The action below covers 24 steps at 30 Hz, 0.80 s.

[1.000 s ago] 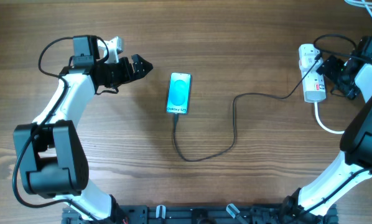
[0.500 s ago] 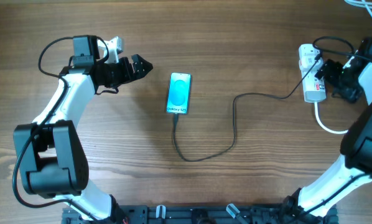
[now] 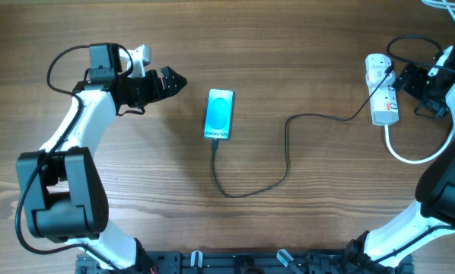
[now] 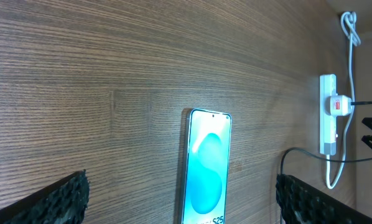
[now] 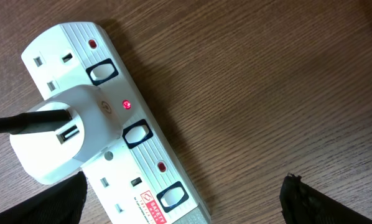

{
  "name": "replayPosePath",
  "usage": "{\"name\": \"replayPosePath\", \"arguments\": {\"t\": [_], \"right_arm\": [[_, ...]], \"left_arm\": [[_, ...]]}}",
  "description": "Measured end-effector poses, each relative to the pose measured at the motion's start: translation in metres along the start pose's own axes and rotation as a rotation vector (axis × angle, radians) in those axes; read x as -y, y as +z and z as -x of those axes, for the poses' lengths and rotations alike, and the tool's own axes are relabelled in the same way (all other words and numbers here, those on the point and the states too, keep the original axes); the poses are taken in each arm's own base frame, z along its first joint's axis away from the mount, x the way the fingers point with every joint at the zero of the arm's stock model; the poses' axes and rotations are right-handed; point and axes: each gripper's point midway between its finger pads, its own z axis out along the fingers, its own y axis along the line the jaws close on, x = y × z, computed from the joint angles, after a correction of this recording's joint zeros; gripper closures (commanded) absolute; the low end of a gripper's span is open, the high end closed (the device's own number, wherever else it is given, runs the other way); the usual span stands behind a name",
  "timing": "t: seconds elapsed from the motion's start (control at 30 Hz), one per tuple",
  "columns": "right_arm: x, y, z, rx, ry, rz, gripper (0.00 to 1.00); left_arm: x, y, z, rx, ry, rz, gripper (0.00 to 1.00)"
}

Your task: Plug charger to phone and switch on socket

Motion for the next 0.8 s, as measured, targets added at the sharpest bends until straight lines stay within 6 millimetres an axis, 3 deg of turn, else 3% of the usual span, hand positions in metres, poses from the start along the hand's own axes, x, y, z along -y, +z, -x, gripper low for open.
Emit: {"name": "replayPosePath", "arguments": {"t": [0.67,0.73,0.8], "right_arm": [[0.000,0.000,0.000,0.001,0.000,0.000,0.00],[0.000,0.000,0.000,0.001,0.000,0.000,0.00],[0.000,0.000,0.000,0.001,0.000,0.001,0.00]], "left_arm": [[0.001,-0.001,0.001,0.003,0.002,-0.001,0.00],[0.008,-0.009,0.005,0.023,0.018,-0.005,0.00],[0.028,-0.031,0.015,0.083,0.065,-0.020,0.00]]}}
